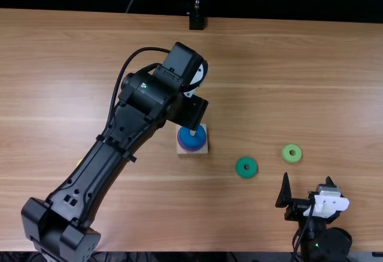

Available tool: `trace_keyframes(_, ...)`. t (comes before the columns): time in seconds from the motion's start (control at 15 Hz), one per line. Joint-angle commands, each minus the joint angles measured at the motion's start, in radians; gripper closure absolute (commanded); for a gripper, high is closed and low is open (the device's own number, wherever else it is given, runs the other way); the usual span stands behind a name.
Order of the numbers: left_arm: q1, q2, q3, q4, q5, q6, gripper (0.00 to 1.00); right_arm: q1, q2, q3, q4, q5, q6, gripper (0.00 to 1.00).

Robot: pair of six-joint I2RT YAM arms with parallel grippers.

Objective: Build the Hanoi tower: stack the rings onto the peg from bottom to top in this color order: purple, dark blue, light blue, dark green, light green, yellow, orange.

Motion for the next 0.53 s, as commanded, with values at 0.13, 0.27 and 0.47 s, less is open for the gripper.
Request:
trace_keyframes(0.13, -0.036, 0.027, 0.039, -0.002, 0.01, -0.038, 0.94, -0.012, -0.019, -0.066, -0.069, 0.001, 0.001, 0.0)
trace_keyframes(0.27, -0.044, 0.048, 0.04, 0.0, 0.01, -0.04, 0.94, -0.012, -0.019, -0.066, -0.069, 0.001, 0.001, 0.0)
trace_keyframes(0.47, -0.059, 0.05, 0.039, 0.0, 0.01, -0.042, 0.94, -0.012, -0.019, -0.066, -0.069, 0.001, 0.001, 0.0)
